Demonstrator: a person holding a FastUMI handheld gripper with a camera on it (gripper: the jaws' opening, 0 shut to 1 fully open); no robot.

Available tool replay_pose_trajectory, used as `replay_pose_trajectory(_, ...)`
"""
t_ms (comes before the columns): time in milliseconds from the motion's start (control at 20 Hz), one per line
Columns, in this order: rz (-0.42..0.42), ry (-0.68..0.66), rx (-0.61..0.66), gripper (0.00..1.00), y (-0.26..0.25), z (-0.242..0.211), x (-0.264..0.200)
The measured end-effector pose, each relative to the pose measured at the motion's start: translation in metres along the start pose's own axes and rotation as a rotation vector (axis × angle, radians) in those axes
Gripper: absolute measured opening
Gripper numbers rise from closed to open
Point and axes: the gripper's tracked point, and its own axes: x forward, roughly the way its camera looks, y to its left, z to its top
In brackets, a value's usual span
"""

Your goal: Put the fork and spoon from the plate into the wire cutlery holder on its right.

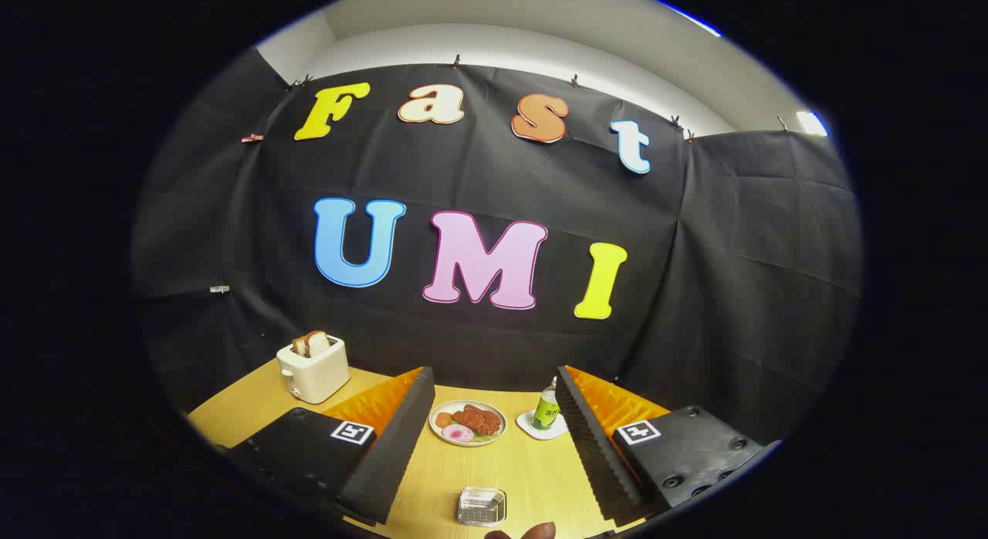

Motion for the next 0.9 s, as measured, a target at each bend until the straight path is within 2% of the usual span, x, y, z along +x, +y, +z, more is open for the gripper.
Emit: replay_pose_trajectory(900, -0.012, -0.004, 0.009, 0.98, -0.0055, 0.0007, -0.0102)
